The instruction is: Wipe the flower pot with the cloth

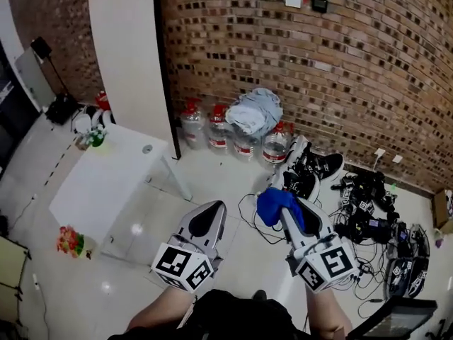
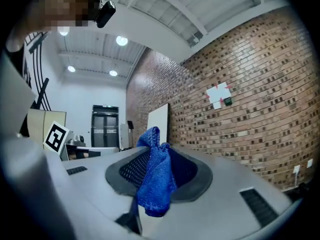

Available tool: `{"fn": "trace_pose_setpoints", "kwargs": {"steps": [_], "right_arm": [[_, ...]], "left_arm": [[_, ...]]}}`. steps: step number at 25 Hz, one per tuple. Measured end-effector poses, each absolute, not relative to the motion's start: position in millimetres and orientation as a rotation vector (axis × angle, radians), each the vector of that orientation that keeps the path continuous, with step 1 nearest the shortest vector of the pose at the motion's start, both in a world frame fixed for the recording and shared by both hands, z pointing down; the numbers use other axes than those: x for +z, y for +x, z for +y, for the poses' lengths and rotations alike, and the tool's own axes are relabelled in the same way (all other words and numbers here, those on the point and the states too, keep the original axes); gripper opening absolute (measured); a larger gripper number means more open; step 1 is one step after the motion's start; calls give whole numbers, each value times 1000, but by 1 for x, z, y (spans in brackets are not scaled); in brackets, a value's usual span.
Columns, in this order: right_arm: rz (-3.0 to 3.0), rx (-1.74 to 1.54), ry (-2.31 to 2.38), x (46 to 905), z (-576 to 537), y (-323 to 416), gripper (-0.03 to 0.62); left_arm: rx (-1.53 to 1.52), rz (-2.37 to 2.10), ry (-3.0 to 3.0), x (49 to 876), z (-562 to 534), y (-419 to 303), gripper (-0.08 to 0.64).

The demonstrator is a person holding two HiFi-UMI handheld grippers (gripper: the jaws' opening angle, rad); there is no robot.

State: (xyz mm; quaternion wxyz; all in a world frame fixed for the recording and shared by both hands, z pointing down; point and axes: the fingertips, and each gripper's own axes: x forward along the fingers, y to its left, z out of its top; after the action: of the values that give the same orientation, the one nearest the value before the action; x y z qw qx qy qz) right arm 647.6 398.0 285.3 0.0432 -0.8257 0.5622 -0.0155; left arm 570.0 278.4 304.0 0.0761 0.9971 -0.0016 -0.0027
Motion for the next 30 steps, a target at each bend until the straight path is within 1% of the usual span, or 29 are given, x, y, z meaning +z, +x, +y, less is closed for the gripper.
{"fn": "trace_pose_setpoints", "kwargs": {"steps": [4,9,15,21,30], "right_arm": [[1874,-20,-2385,275,325,631,98],[2084,-33,-2199,269,238,591,98],[2379,-42,-1909,273,158,514,98],[2619,-46,-1603,268,114,470,98],[2857,-76,-1099,267,107,394,98]], "left_arm": [[-31,-217,2999,302,221,532,5],[-75,-515,2961,294,156,466,4],[-128,-901,2883,293,103,381,5],[-155,-1263,2742,290,91,329,4],[-140,-1752,2489,288,137,249,3]]}}
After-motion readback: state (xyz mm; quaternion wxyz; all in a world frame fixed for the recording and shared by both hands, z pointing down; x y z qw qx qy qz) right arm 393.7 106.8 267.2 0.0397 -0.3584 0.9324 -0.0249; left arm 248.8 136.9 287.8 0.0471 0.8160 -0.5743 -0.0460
